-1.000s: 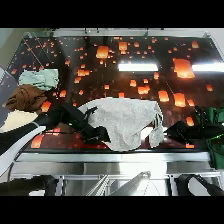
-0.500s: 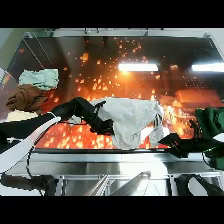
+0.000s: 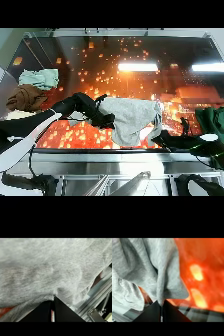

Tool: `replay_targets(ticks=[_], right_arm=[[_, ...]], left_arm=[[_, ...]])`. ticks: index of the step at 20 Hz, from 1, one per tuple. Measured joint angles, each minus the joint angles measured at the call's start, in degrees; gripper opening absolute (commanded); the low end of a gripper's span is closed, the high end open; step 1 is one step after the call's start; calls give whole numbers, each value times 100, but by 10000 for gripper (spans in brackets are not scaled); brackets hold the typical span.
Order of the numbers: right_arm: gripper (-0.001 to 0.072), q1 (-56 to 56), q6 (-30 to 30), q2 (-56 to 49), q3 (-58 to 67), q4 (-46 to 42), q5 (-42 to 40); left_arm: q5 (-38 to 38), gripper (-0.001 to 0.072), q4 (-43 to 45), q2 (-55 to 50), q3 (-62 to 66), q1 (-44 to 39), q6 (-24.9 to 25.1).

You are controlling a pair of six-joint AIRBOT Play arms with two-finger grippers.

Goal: Fold the shirts.

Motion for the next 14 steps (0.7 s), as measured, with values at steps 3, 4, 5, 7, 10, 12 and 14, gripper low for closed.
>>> replay_targets(ticks=[3, 4, 5, 7, 10, 12, 14], right_arm=[[19, 205, -538, 46, 251, 767, 476], [19, 76, -656, 240, 498, 962, 822], [19, -146, -708, 498, 824, 1139, 1091], [19, -905, -713, 1191, 1847, 1364, 1565], [19, -2282, -691, 1954, 3858, 1335, 1696], [19, -2787, -603, 2059, 5237, 1196, 1738], [19, -2966, -579, 1965, 6341, 1130, 1729]], left_arm=[[302, 18, -184, 466, 42, 271, 212], [485, 18, -282, 811, 111, 474, 289], [664, 19, -378, 1239, 243, 721, 341], [911, 20, -476, 2264, 686, 1386, 404], [938, 21, -584, 3921, 1777, 2857, 424], [938, 21, -610, 4717, 2632, 4044, 420], [1027, 22, -632, 5204, 3405, 5108, 402]])
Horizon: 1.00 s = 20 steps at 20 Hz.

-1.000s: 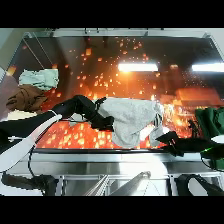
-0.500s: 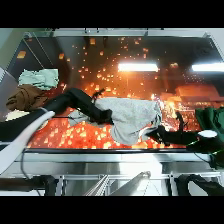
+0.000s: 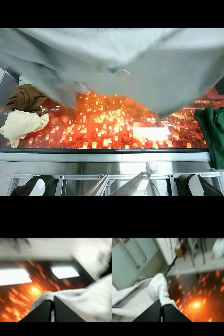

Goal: Fold the shirts.

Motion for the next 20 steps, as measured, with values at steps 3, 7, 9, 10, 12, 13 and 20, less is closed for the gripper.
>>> replay_targets(ticks=[3, 7, 9, 10, 12, 13, 20], right_arm=[[19, -109, 44, -136, 964, -321, -79], [20, -39, 83, -337, 1248, -850, 37], [20, 297, 83, -597, 1003, -970, 68], [20, 573, 59, -817, 791, -1043, 46], [20, 1200, -4, -1421, 313, -1316, -216], [20, 1519, -24, -1829, 92, -1519, -461], [404, 2240, -48, -4940, 199, -2116, -1519]], left_arm=[[114, 21, -26, 184, 728, 883, -68], [584, 22, -17, -175, 516, 393, -358], [737, 22, 20, -540, -164, -271, -411], [704, 22, 46, -774, -601, -612, -404], [413, 21, 42, -1349, -1438, -1143, -278], [162, 22, 44, -1751, -1825, -1338, -195], [-232, 708, -168, -5337, -1646, -1366, 0]])
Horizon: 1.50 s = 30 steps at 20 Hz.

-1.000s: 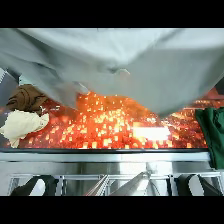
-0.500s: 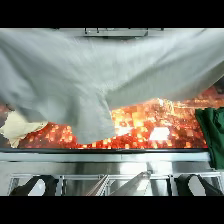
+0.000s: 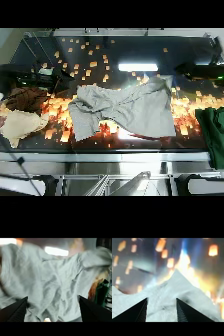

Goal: Fold the shirts.

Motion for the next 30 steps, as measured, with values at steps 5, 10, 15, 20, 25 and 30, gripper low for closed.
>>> replay_targets(ticks=[5, 10, 15, 20, 25, 30], right_arm=[[364, -629, 251, -555, 317, -284, 1075], [368, -1432, 656, -234, -573, -1191, 2347], [509, -1770, 1016, 474, -2455, -1912, 2251], [505, -1620, 1115, 697, -3860, -1832, 2122], [21, -986, 483, 702, -4306, -1215, 1746], [21, -651, 9, 743, -4284, -455, 1123]], left_arm=[[1287, 707, -146, -1276, 1366, 450, -120], [2006, 707, 315, -1080, 1239, 815, -177], [2002, 707, 560, -448, 195, 1147, 22], [1969, 707, 636, 44, -789, 1554, 199], [1766, 706, 673, 350, -1606, 1727, 317], [890, 705, 852, 428, -2175, 1333, 378]])
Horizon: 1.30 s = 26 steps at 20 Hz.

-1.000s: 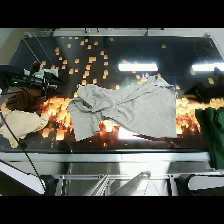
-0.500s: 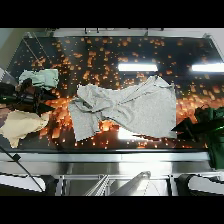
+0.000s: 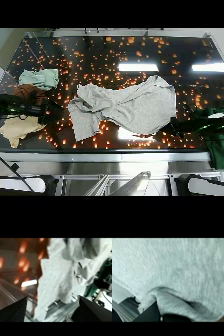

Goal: Fold the shirts.

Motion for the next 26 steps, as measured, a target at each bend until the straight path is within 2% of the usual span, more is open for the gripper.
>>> replay_targets(ticks=[6, 7, 9, 10, 12, 13, 14, 18, 21, 23, 26], right_arm=[[21, 70, -146, 26, 13, 199, -105], [21, 72, -157, 26, 13, 221, -105], [21, 74, -162, 28, 15, 269, -111], [21, 74, -170, 31, 15, 295, -116], [21, 74, -181, 50, 17, 365, -55], [21, 74, -184, 68, 17, 391, -17], [21, 74, -190, 92, 17, 407, 15], [20, 74, -282, 313, 22, 566, 177], [19, 72, -551, 754, 157, 1064, 708], [20, -2, -789, 1342, 481, 1718, 1333], [19, -446, -1091, 2564, 1462, 2909, 1882]], left_arm=[[-1432, 682, -280, 22, -205, -1027, 7], [-1617, 568, -330, 24, -212, -1191, 4], [-1993, 221, -337, -24, -223, -1478, -4], [-2065, 187, -323, -63, -232, -1576, 2], [-2079, 187, -354, -107, -232, -1661, 13], [-2050, 125, -356, -107, -232, -1659, 17], [-1989, 19, -323, -92, -234, -1628, 55], [-1467, 19, -439, 221, -238, -1285, 304], [-785, 18, -1139, 717, -142, -944, 765], [7, 19, -1943, 1250, 197, -721, 1029], [828, 19, -2723, 2264, 1307, -345, 997]])
